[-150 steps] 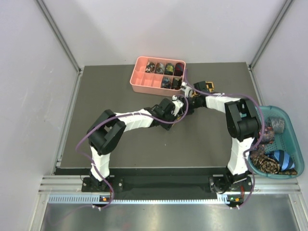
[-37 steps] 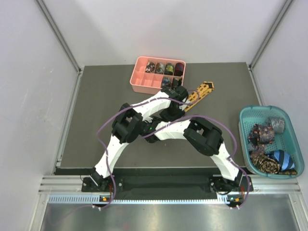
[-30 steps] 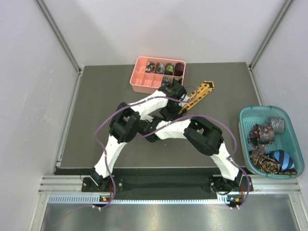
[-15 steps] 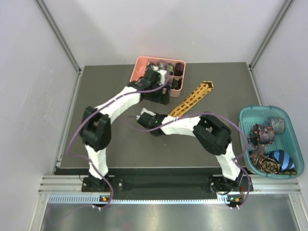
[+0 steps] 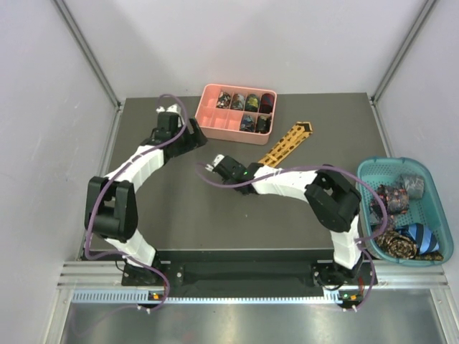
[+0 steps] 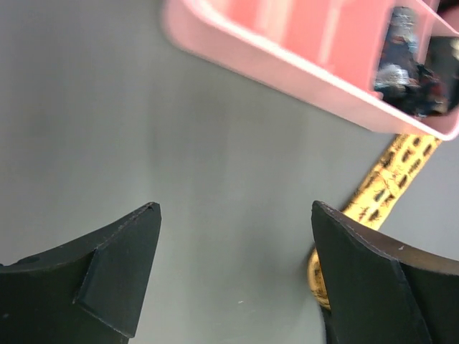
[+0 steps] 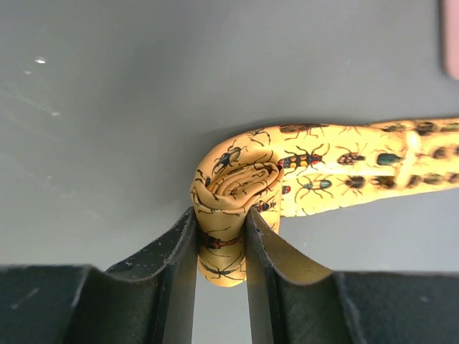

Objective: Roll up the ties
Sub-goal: Roll the tie

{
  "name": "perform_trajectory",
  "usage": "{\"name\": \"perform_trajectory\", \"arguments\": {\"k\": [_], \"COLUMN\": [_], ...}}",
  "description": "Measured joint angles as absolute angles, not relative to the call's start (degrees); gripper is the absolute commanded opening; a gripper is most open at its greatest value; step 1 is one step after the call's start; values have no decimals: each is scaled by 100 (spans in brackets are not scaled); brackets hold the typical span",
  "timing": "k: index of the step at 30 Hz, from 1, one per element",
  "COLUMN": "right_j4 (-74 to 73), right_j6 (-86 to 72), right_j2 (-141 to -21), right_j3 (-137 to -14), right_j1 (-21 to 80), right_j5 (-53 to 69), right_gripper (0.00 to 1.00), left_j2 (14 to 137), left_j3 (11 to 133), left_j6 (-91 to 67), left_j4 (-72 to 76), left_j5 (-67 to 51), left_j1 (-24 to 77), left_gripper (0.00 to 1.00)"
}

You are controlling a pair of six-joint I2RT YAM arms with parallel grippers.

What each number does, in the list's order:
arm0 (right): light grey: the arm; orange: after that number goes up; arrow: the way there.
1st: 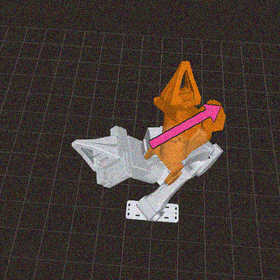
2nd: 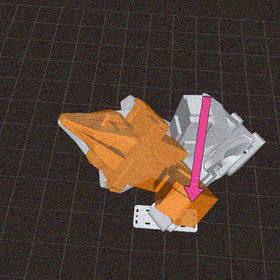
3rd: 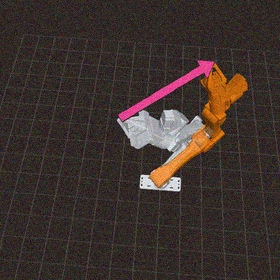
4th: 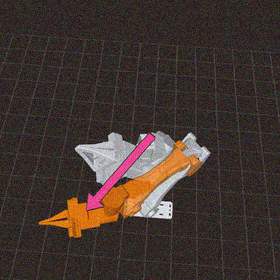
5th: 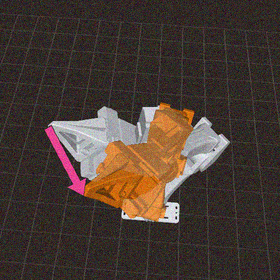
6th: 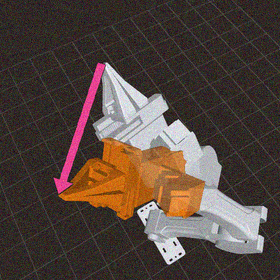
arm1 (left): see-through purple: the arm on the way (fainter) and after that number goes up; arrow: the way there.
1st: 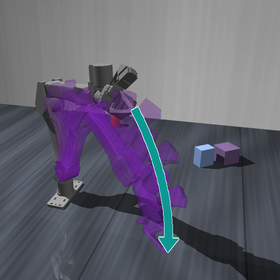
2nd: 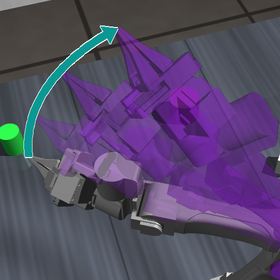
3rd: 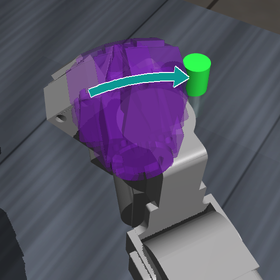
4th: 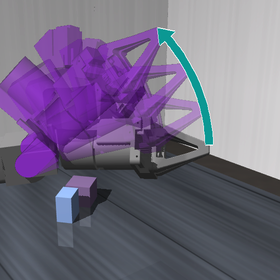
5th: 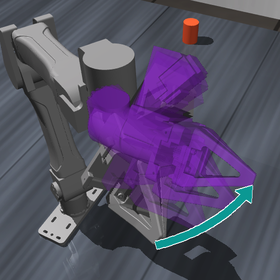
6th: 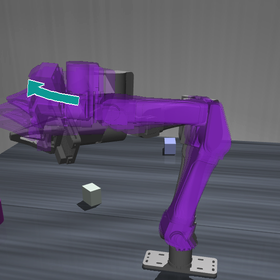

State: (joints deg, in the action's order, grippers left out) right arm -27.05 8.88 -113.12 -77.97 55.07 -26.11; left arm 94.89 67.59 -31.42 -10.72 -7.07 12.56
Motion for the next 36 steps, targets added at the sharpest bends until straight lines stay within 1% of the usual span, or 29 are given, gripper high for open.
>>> {"name": "perform_trajectory", "arguments": {"k": [5, 11, 17, 21, 24, 30, 32, 33, 36], "right_j4": [-2567, -2309, -2193, -2099, -2062, -2161, -2224, -2250, -2410], "right_j6": [714, 460, 207, -21, -185, -460, -493, -499, -462], "right_j2": [-11013, -10809, -10816, -10975, -11170, -11808, -11990, -12079, -12311], "right_j3": [-7673, -7485, -7465, -7485, -7579, -8007, -8119, -8184, -8350], "right_j1": [5061, 4431, 3673, 3267, 3006, 2528, 2366, 2300, 2130], "right_j5": [-1529, -69, 1557, 2541, 3205, 4554, 4967, 5146, 5557], "right_gripper": [6, 6, 6, 6, 6, 6, 6, 6, 7], "left_j2": [9159, 8967, 8796, 8573, 8567, 8726, 8831, 8871, 9111], "left_j3": [6040, 5673, 5312, 4906, 4816, 4866, 4877, 4893, 5072], "left_j6": [-3439, -3437, -3258, -3170, -2978, -2322, -2075, -1986, -1553], "left_j4": [-696, -460, -237, 56, 204, 353, 388, 395, 386], "left_j5": [-674, -661, -766, -1092, -1267, -1570, -1627, -1629, -1555], "left_j1": [1052, 1083, 1083, 1133, 1422, 2429, 2720, 2810, 3166], "left_gripper": [91, 91, 93, 92, 91, 91, 94, 97, 99]}}
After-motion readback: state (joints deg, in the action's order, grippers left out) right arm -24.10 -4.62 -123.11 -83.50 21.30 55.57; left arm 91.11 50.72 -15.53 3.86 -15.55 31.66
